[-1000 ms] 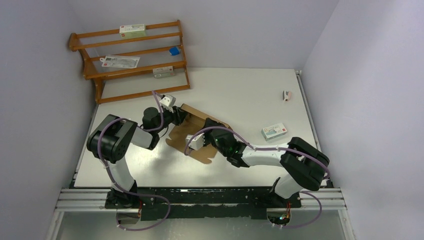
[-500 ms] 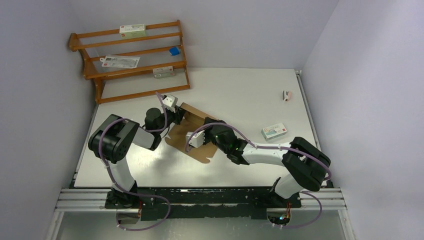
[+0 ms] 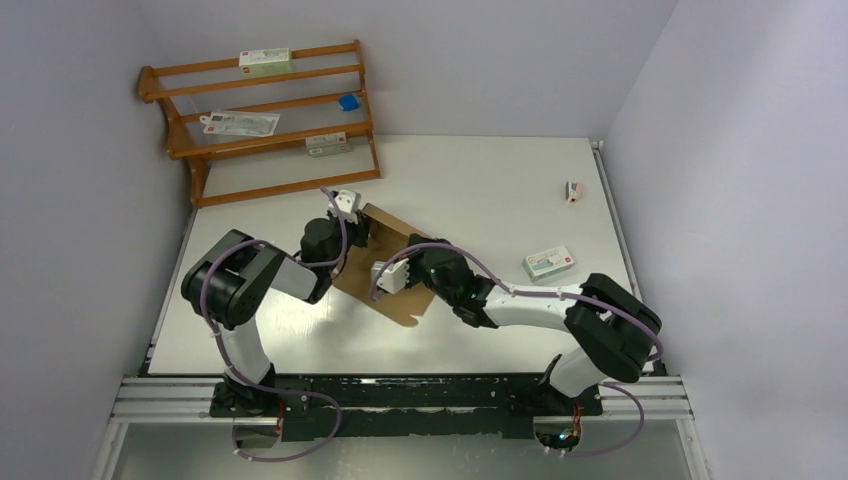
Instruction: Fold the paper box
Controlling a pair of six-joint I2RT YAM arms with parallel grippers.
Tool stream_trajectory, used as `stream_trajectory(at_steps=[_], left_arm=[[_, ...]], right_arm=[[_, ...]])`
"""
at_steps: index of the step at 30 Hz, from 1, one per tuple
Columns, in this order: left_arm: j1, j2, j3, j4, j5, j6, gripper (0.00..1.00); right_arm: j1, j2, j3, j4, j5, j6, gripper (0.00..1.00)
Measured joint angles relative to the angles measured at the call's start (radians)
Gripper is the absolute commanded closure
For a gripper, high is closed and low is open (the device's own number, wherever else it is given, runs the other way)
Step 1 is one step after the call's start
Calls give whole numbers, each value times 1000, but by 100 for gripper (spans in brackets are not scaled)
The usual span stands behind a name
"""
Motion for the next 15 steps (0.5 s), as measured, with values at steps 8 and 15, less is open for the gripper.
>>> stream_trajectory(at_steps=[8,15], left_arm=[[-71,-23,21,-73,-207,-47,82],[-126,-32,55,-151,-379,-97,83]], right_arm=[[-2,0,8,-10,-9,13,100],[-7,-1,13,-16,-21,28,100]])
